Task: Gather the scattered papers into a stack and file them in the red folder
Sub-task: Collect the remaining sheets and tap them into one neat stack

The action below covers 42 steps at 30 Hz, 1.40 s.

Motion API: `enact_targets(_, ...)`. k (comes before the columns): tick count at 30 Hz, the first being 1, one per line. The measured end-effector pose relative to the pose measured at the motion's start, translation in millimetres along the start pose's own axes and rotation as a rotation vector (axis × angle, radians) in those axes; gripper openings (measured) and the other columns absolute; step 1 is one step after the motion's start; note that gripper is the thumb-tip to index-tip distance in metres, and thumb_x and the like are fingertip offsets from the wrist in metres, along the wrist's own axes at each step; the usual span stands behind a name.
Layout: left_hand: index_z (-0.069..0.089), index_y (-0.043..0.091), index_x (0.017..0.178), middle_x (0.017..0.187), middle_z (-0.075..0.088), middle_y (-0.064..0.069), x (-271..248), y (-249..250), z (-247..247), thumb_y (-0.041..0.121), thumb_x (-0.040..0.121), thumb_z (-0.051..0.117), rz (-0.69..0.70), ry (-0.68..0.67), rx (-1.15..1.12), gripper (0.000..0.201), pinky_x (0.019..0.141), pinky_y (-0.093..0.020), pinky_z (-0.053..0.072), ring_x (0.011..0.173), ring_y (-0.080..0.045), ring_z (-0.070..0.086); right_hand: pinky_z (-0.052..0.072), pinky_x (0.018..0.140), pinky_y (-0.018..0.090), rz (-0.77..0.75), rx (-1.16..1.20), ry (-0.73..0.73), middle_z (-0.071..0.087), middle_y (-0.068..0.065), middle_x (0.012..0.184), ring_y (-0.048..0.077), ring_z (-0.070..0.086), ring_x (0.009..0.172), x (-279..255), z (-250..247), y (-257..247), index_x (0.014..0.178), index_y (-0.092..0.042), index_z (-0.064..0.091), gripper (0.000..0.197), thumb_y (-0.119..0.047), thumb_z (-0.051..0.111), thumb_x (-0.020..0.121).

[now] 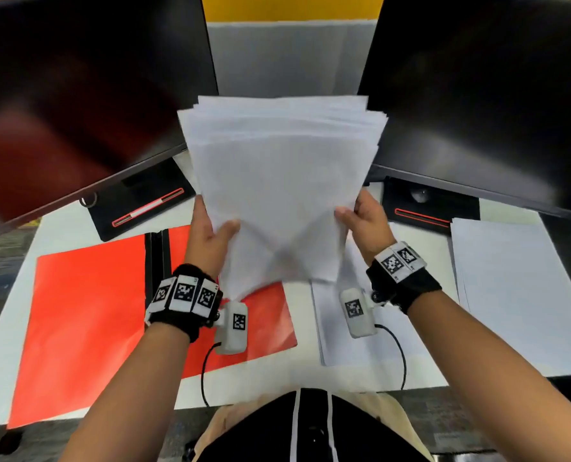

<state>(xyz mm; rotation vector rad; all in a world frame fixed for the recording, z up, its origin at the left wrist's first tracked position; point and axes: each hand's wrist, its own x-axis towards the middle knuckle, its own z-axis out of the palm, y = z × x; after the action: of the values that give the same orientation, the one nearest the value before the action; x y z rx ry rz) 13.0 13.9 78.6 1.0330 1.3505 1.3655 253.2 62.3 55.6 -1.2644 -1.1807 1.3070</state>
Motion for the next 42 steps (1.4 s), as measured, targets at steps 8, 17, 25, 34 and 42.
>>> enact_targets(8,0.028,0.037,0.133,0.135,0.048,0.008,0,-6,11,-0.007,0.091,0.047,0.143,0.086,0.012,0.064,0.105,-0.021,0.04,0.122,0.002,0.05,0.042,0.102,0.03,-0.102,0.013,0.054,0.058,0.004,0.116,0.015,0.056,0.111,-7,12,-1,0.122,-0.016,0.045,0.041,-0.008,0.048,0.082)
enact_targets(17,0.039,0.036,0.123,0.124,0.057,0.002,7,-5,4,0.003,0.074,0.072,0.166,0.103,-0.029,0.067,0.099,-0.024,0.046,0.116,-0.007,0.057,0.044,0.104,0.04,-0.147,0.1,0.053,0.046,0.018,0.138,0.03,0.048,0.127,-5,18,-13,0.141,-0.014,0.021,0.086,-0.014,0.068,0.069)
enact_targets(25,0.042,0.037,0.119,0.12,0.059,0.006,17,-5,8,0.002,0.075,0.072,0.129,0.154,-0.035,0.064,0.093,-0.021,0.049,0.109,-0.002,0.061,0.05,0.093,0.028,-0.246,-0.007,0.132,0.052,0.0,0.123,0.014,0.055,0.11,10,34,-27,0.139,-0.005,0.024,0.073,-0.022,0.061,0.079)
enact_targets(34,0.045,0.035,0.117,0.115,0.061,0.009,18,-12,5,0.007,0.068,0.07,0.079,0.132,0.007,0.062,0.096,-0.028,0.049,0.103,0.001,0.062,0.048,0.098,0.027,-0.348,-0.038,0.175,0.05,-0.006,0.13,0.005,0.053,0.117,12,36,-38,0.144,-0.009,0.019,0.072,-0.013,0.055,0.081)
enact_targets(42,0.04,0.026,0.125,0.115,0.056,0.007,29,-14,11,-0.007,0.09,0.049,0.088,0.135,0.059,0.049,0.088,-0.008,0.046,0.1,0.008,0.054,0.042,0.096,0.013,-0.413,-0.16,0.095,0.051,-0.007,0.116,-0.004,0.054,0.108,15,44,-48,0.137,0.002,0.024,0.06,0.013,0.041,0.081)
